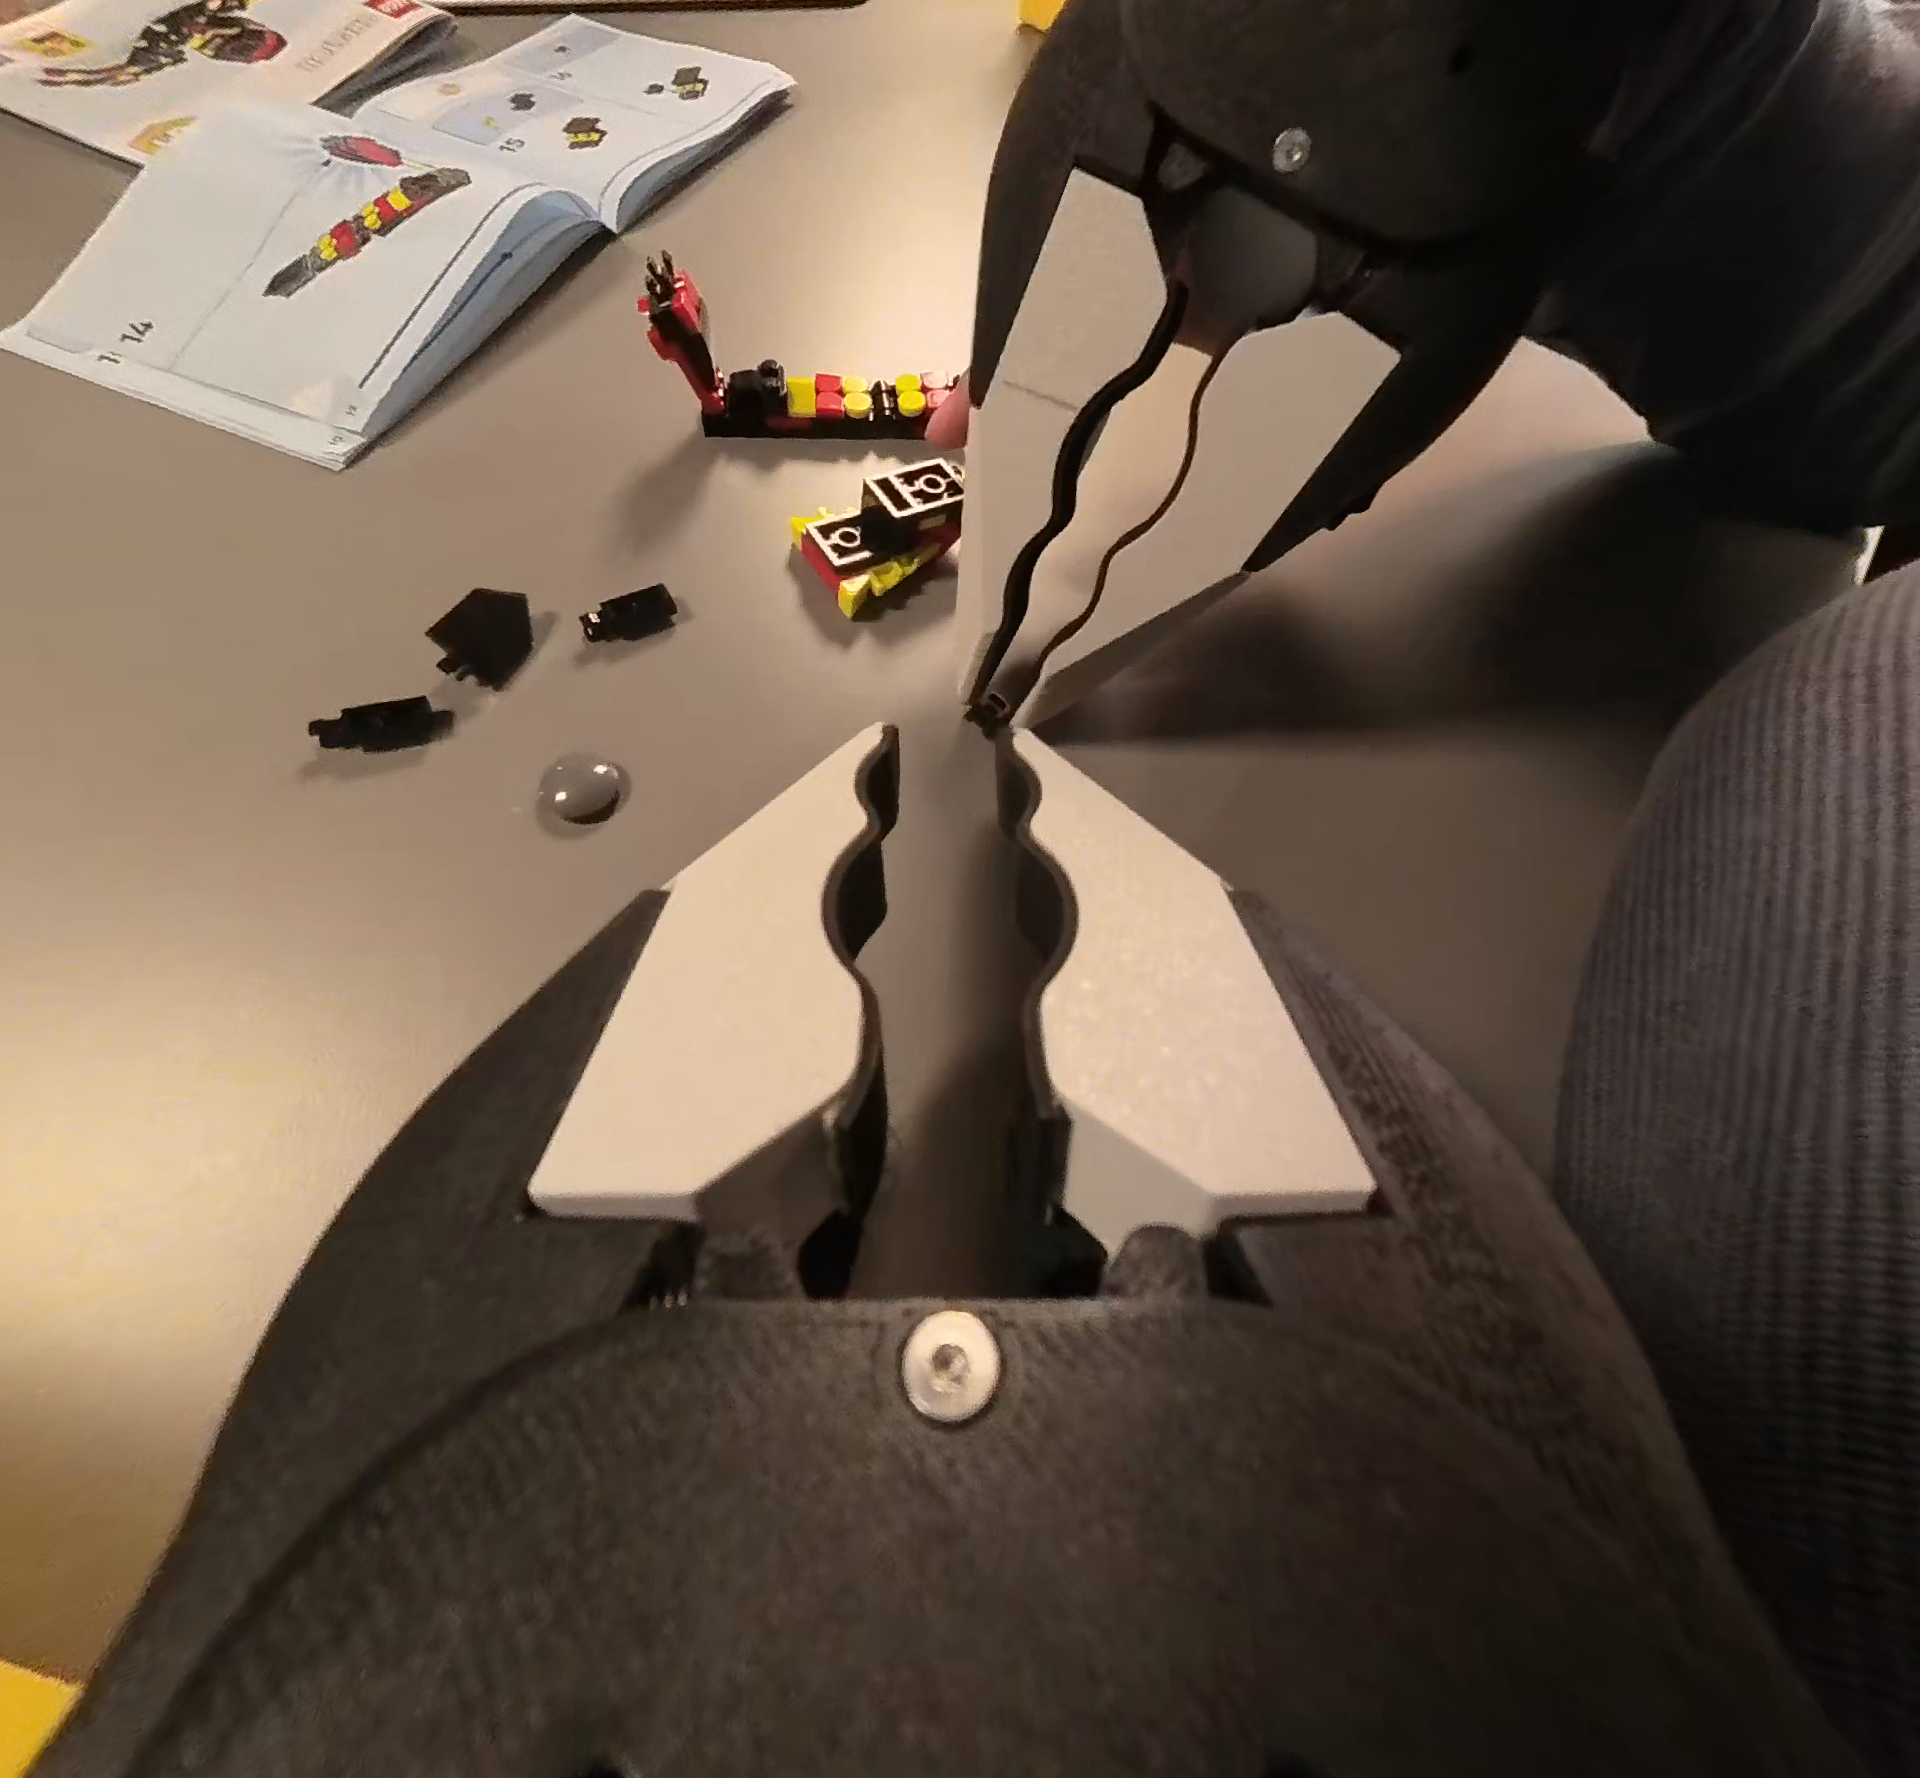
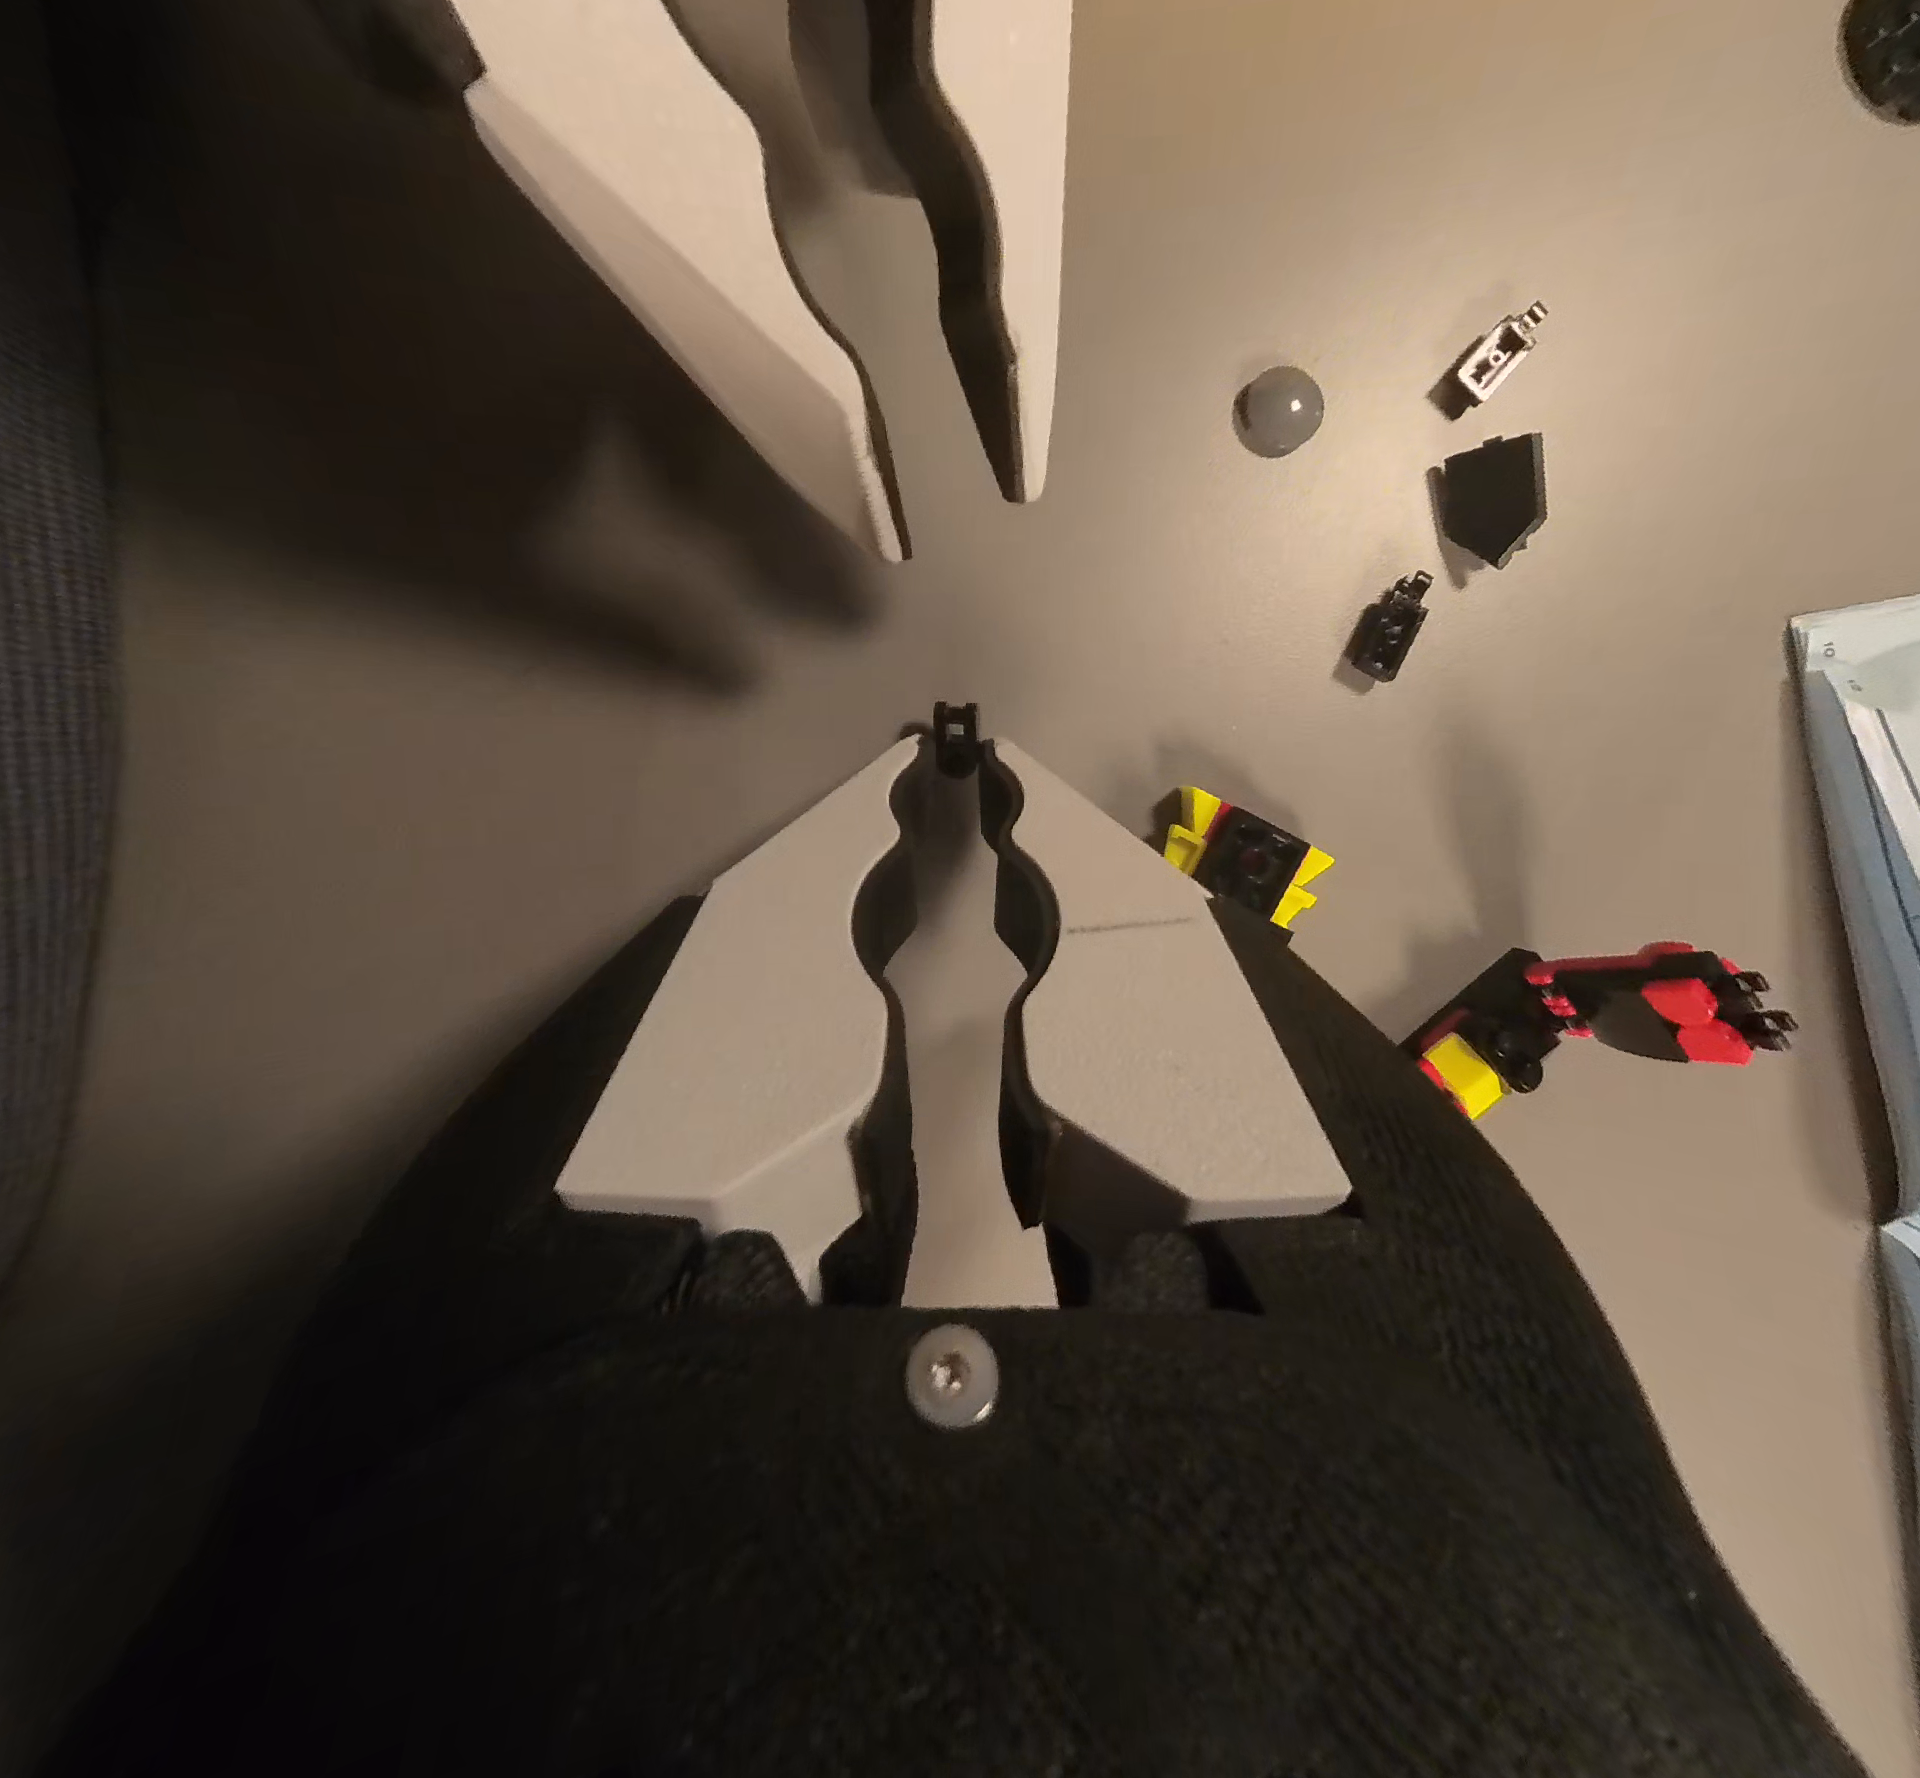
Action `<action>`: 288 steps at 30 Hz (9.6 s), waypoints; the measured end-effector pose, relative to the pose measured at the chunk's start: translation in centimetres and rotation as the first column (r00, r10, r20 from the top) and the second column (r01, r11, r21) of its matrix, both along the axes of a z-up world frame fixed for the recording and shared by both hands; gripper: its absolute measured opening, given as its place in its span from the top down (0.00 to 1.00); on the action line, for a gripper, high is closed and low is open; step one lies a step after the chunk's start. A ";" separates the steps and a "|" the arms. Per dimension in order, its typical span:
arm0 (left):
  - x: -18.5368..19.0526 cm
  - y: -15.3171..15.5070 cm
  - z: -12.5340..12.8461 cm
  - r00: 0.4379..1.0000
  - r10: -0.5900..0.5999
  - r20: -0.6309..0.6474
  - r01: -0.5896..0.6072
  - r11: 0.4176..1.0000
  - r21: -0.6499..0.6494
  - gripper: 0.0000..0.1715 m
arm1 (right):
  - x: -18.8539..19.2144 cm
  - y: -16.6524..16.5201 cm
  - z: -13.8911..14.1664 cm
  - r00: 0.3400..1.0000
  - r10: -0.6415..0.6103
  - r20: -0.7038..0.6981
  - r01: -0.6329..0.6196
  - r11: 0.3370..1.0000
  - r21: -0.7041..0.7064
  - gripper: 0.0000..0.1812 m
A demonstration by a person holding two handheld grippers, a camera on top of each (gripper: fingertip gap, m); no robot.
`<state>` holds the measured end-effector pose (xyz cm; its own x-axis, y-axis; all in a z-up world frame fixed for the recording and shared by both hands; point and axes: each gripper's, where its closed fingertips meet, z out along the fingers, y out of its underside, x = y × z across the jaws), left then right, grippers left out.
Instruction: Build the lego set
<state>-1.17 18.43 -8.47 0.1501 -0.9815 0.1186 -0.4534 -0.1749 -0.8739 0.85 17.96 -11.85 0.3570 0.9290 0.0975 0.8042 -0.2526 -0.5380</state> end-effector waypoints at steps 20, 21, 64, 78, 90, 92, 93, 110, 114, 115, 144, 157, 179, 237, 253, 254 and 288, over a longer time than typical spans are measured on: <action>0.2 0.0 -0.2 1.000 -0.006 -0.013 0.006 1.000 0.002 0.90 | -0.2 0.0 0.0 0.999 -0.011 -0.041 0.010 1.000 -0.018 0.95; 0.2 -0.1 -0.2 1.000 -0.007 -0.014 0.007 1.000 0.002 0.90 | -0.2 0.1 0.0 0.999 -0.012 -0.044 0.012 1.000 -0.020 0.95; 2.9 0.1 -3.0 0.940 -0.252 -0.230 0.294 0.941 0.170 0.96 | 5.3 3.1 0.7 0.923 -0.271 -0.274 0.316 0.939 0.134 0.91; 4.3 0.8 -1.5 0.937 -0.253 -0.239 0.287 0.951 0.118 0.96 | 4.2 -0.4 1.1 0.980 -0.083 -0.179 0.087 0.996 0.016 0.92; 4.3 -0.6 -2.1 0.892 -0.345 -0.293 0.378 0.924 0.064 0.96 | 3.6 -1.1 0.8 0.983 -0.049 -0.179 0.049 0.999 0.000 0.92; 4.3 -0.8 -2.2 0.880 -0.357 -0.312 0.396 0.916 0.067 0.96 | 3.6 -1.1 0.7 0.983 -0.046 -0.176 0.047 0.999 0.000 0.92; 4.3 -0.8 -2.2 0.878 -0.357 -0.318 0.397 0.915 0.071 0.96 | 3.6 -1.1 0.7 0.983 -0.046 -0.177 0.047 0.999 0.000 0.92; 3.6 0.2 -1.7 0.906 -0.294 -0.305 0.333 0.939 0.083 0.87 | 4.2 -0.9 0.7 0.981 -0.062 -0.186 0.061 0.998 -0.011 0.92; 3.1 1.1 -2.5 0.912 -0.224 -0.342 0.270 0.959 0.091 0.87 | 4.6 -0.8 0.7 0.982 -0.071 -0.175 0.070 0.998 -0.010 0.92; 3.1 1.2 -2.7 0.916 -0.206 -0.344 0.248 0.966 0.080 0.87 | 4.6 -0.7 0.7 0.982 -0.071 -0.174 0.071 0.997 -0.009 0.92; 3.3 1.6 -2.7 0.928 -0.142 -0.343 0.210 0.962 0.172 0.96 | 4.0 0.2 0.1 0.962 -0.098 -0.255 0.100 0.995 -0.005 0.86; 4.5 -1.1 -1.3 0.809 -0.461 -0.365 0.519 0.851 0.078 0.96 | 3.4 -1.0 0.2 0.962 -0.028 -0.273 0.022 0.999 -0.025 0.87; 4.2 -1.2 -2.5 0.784 -0.468 -0.407 0.531 0.846 0.049 0.94 | 3.3 -1.2 0.2 0.960 -0.018 -0.281 0.008 0.999 -0.037 0.88; 4.0 6.5 6.9 0.999 0.028 0.016 -0.026 0.383 0.924 0.94 | 3.5 5.7 10.4 0.956 -0.209 0.205 -0.021 0.650 0.760 0.80; 2.2 0.8 12.7 0.836 -0.340 0.431 0.027 0.810 0.586 0.75 | 0.2 2.9 13.8 0.946 0.221 -0.239 0.058 0.608 0.792 0.90; 2.2 0.8 12.5 0.835 -0.347 0.426 0.043 0.814 0.579 0.75 | -0.1 2.4 13.8 0.931 0.255 -0.261 0.049 0.622 0.781 0.90; 3.7 3.2 6.4 0.976 -0.212 0.045 0.079 0.539 0.838 0.74 | 0.4 1.9 11.2 0.971 0.212 0.105 -0.208 0.551 0.808 0.96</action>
<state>2.54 21.59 -2.12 0.0454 -0.6579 -0.7518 -0.2800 0.7140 -0.6417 1.20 19.88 -0.64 0.1645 0.5086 0.8452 0.7727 0.4662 -0.4309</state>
